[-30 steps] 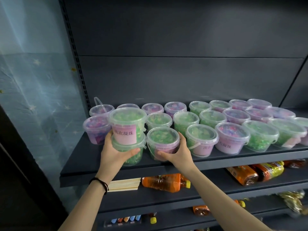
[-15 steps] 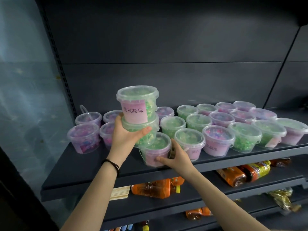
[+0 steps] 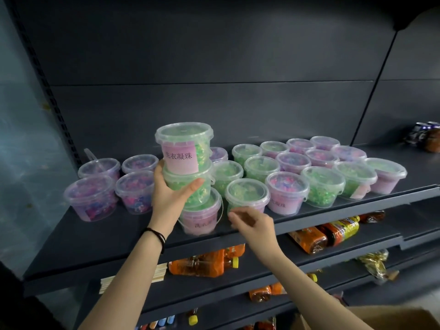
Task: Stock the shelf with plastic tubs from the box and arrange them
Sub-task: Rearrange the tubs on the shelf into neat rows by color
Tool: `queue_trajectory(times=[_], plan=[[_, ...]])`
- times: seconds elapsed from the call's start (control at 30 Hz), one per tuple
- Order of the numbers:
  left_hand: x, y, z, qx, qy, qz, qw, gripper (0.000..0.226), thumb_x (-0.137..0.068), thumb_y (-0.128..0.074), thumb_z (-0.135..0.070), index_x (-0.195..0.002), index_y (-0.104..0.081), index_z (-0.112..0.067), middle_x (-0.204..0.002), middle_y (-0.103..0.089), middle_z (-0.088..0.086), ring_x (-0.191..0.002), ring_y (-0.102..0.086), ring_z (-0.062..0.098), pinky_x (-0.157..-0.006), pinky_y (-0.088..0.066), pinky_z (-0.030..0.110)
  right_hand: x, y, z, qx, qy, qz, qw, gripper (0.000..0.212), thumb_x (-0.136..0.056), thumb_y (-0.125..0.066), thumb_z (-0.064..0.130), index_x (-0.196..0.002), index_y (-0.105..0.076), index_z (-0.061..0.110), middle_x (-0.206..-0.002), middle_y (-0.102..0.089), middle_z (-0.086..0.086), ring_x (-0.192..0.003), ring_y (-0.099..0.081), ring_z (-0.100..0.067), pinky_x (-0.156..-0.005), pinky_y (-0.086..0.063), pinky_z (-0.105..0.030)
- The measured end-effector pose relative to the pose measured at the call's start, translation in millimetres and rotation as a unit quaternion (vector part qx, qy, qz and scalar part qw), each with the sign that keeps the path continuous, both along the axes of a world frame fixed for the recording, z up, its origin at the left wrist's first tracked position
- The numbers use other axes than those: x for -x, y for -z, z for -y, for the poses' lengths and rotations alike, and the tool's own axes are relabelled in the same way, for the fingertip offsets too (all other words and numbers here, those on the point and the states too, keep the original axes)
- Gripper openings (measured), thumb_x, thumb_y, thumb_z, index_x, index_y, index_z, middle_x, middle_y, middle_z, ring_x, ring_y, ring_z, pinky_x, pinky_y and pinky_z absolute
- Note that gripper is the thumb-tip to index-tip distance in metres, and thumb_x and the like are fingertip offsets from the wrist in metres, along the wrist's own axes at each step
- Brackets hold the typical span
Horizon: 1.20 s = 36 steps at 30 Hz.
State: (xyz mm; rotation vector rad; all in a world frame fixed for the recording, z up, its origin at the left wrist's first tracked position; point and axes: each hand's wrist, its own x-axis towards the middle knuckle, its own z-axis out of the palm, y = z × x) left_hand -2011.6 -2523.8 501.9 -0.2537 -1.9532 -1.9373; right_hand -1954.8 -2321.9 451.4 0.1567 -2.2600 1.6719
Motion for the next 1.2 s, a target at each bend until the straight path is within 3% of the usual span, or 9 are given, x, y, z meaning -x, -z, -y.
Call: queue_trajectory(times=[0.1,0.2,0.3,0.4,0.6,0.7,0.87,1.07,1.2], plan=[[-3.2,4.1,1.6,0.046,0.007,0.001,0.999,0.109,-0.056,-0.086,-0.049,-0.146,-0.027,-0.033,-0.137,-0.050,-0.015,-0.123,-0.050,0.001,-0.098,-0.045,0.028,-9.3,-0.3,-26.9,0.044,0.163,-0.047,0.985,0.012,-0.083,-0.072,0.032,-0.091,-0.065,0.034,-0.086,-0.070,0.012,-0.081,-0.065,-0.002,-0.076,-0.056,-0.030],[-7.7,14.0,-2.8,0.085,-0.008,0.007,0.996,0.105,-0.057,-0.087,-0.040,-0.144,-0.030,-0.028,-0.138,-0.047,-0.014,-0.126,-0.047,0.001,-0.101,-0.043,0.031,-4.8,3.0,-63.8,0.036,0.258,-0.035,0.965,0.054,-0.073,-0.082,0.031,-0.118,-0.051,0.027,-0.117,-0.053,0.007,-0.108,-0.052,-0.011,-0.091,-0.047,-0.030],[-10.4,28.3,-13.5,0.097,-0.054,0.014,0.994,0.087,-0.060,-0.090,-0.027,-0.128,-0.035,-0.034,-0.114,-0.042,-0.039,-0.105,-0.043,-0.026,-0.087,-0.041,0.013,16.4,4.5,-94.3,-0.013,0.272,0.028,0.962,0.100,-0.064,-0.089,0.027,-0.143,-0.031,0.010,-0.141,-0.034,-0.010,-0.134,-0.029,-0.025,-0.112,-0.030,-0.043],[-10.0,36.1,-23.4,0.086,-0.076,0.022,0.993,0.083,-0.063,-0.089,-0.027,-0.125,-0.035,-0.036,-0.110,-0.040,-0.040,-0.098,-0.042,-0.033,-0.079,-0.036,0.008,37.0,9.5,-109.1,0.015,0.226,0.043,0.973,0.116,-0.060,-0.091,0.027,-0.149,-0.019,0.013,-0.151,-0.027,-0.009,-0.141,-0.023,-0.024,-0.116,-0.025,-0.042],[-10.1,32.2,-36.7,0.077,-0.078,0.029,0.994,0.086,-0.057,-0.081,-0.046,-0.130,-0.036,-0.034,-0.124,-0.051,-0.020,-0.107,-0.049,-0.015,-0.085,-0.037,0.007,60.7,14.6,-117.1,0.067,0.185,0.021,0.980,0.121,-0.056,-0.091,0.036,-0.149,-0.014,0.028,-0.152,-0.032,0.001,-0.138,-0.033,-0.019,-0.110,-0.032,-0.034],[-6.1,31.2,-39.5,0.082,-0.074,0.031,0.993,0.092,-0.059,-0.081,-0.045,-0.136,-0.035,-0.028,-0.134,-0.050,-0.009,-0.119,-0.050,0.002,-0.096,-0.038,0.019,56.9,16.9,-125.0,0.049,0.178,0.009,0.983,0.118,-0.054,-0.091,0.042,-0.147,-0.020,0.028,-0.147,-0.038,0.004,-0.134,-0.039,-0.018,-0.103,-0.034,-0.030],[-6.9,32.2,-43.3,0.100,-0.092,0.036,0.990,0.097,-0.062,-0.080,-0.045,-0.142,-0.033,-0.017,-0.141,-0.049,0.000,-0.127,-0.047,0.015,-0.101,-0.038,0.029,31.8,15.4,-142.0,0.017,0.138,0.008,0.990,0.116,-0.053,-0.092,0.043,-0.145,-0.022,0.027,-0.143,-0.041,0.004,-0.129,-0.043,-0.017,-0.104,-0.041,-0.038],[-12.6,27.3,-43.0,0.128,-0.096,0.030,0.987,0.095,-0.067,-0.080,-0.040,-0.144,-0.033,-0.010,-0.143,-0.048,0.006,-0.132,-0.046,0.023,-0.110,-0.039,0.044,-15.9,13.1,-143.1,-0.008,0.082,0.001,0.997,0.110,-0.052,-0.092,0.041,-0.141,-0.027,0.028,-0.131,-0.044,0.011,-0.119,-0.047,-0.010,-0.090,-0.043,-0.021],[-42.5,40.1,-49.5,0.153,-0.210,0.017,0.966,0.102,-0.071,-0.077,-0.052,-0.150,-0.025,-0.014,-0.153,-0.031,0.008,-0.142,-0.024,0.027,-0.116,-0.024,0.052,-49.4,5.1,-121.5,-0.004,0.029,-0.012,1.000,0.110,-0.051,-0.092,0.041,-0.140,-0.027,0.033,-0.125,-0.044,0.023,-0.113,-0.049,0.006,-0.078,-0.043,-0.004]])
